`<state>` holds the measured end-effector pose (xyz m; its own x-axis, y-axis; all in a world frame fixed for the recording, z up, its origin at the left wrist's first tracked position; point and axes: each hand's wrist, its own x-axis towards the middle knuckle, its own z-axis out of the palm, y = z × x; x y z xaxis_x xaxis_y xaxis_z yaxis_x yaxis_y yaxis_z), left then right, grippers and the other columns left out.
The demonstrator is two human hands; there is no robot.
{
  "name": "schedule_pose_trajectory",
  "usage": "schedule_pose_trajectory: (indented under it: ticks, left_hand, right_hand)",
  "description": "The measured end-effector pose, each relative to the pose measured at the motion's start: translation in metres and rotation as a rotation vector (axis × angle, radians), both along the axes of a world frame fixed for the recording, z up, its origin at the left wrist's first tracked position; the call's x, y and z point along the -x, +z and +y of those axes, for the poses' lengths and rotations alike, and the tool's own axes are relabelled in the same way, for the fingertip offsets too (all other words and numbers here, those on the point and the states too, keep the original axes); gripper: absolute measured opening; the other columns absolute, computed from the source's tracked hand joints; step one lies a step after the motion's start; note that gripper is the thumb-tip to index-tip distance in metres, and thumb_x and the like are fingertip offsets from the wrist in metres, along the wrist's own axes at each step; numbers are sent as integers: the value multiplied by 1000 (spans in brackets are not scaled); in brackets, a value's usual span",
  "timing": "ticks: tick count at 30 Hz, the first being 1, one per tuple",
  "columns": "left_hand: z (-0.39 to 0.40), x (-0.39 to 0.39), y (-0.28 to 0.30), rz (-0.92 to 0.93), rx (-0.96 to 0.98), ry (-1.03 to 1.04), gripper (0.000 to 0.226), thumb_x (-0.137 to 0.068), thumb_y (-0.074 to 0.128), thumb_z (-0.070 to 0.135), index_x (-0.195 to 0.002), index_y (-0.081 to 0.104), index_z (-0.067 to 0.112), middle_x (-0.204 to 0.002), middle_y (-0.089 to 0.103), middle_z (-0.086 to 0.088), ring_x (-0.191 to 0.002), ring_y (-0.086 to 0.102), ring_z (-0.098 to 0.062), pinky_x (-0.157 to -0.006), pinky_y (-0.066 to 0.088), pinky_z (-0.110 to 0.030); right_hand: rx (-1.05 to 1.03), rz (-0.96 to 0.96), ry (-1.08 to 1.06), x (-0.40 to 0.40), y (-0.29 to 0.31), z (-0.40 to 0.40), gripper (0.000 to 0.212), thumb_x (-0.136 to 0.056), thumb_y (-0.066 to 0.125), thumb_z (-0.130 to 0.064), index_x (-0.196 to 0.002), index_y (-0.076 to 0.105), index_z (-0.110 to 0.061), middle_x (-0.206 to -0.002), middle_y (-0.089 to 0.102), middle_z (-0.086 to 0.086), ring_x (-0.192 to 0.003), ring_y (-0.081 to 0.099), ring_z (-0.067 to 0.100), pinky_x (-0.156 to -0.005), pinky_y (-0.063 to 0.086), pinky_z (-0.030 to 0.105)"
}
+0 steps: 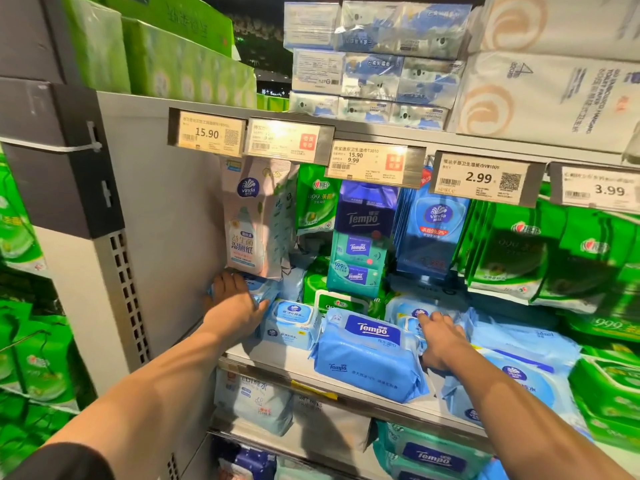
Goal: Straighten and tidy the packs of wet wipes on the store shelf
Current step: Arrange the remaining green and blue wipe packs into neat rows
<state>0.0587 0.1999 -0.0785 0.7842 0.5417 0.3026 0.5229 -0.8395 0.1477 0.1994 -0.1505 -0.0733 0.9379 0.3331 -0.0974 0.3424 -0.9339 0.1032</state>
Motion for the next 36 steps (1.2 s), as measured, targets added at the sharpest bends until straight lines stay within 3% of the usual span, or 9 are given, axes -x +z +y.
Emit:
schedule_pose_trajectory:
  ticks: [6,12,17,22,26,28,31,36]
  left_hand:
    - [4,0,-3,8,-44,3,85,-90,40,63,-139,24,-4,-139,34,-22,-125,33,-35,-108,31,-42]
    - [7,-2,-5,5,-34,58,81,-87,41,68,-135,28,4,-133,36,-14,-119,35,-29,-98,39,-43]
    - [10,-4,-6,6,-58,101,75,-84,48,66,-130,34,9,-130,40,-10,-117,36,-26,-94,39,-42]
    - [9,-8,-9,-13,-63,102,75,-82,54,62,-129,38,5,-129,42,-14,-117,37,-30,-94,38,-43]
    - [11,-7,-10,-18,-46,68,78,-79,59,61,-127,39,3,-130,43,-17,-119,37,-33,-95,38,-44]
    - [11,-5,-8,-15,-45,68,78,-78,60,61,-126,41,2,-128,44,-17,-117,38,-34,-94,38,-44]
    - [10,-3,-5,-26,-18,58,79,-80,58,61,-128,39,1,-128,43,-17,-117,36,-33,-95,39,-44]
    - [12,2,-2,-7,68,45,90,-83,49,69,-137,29,0,-134,36,-15,-120,33,-32,-100,37,-43]
  right_hand:
    - [-1,24,-24,4,6,-2,92,-71,77,-42,-146,29,-17,-141,34,6,-134,35,28,-110,32,42]
    - [43,67,-43,5,14,1,95,-71,78,-43,-147,28,-16,-154,15,20,-139,31,37,-113,31,42]
    - [109,34,32,4,25,1,103,-71,75,-51,-152,18,-22,-151,30,15,-140,27,37,-114,23,45]
    - [89,-17,74,8,39,2,102,-76,75,-37,-154,12,-22,-152,26,12,-142,21,37,-115,21,53]
    - [-23,-30,51,13,50,-6,93,-77,70,-23,-153,15,-23,-146,30,13,-138,25,41,-104,41,49]
    - [-100,-39,24,17,56,-12,89,-75,69,-26,-150,20,-24,-148,29,16,-139,26,44,-107,39,48]
    - [-268,-68,-28,28,62,-16,83,-73,73,-30,-144,31,-24,-139,41,20,-125,44,43,-99,43,44]
    - [-499,-64,-52,51,67,-14,97,-68,81,-34,-149,29,-22,-129,45,16,-117,40,35,-98,38,39]
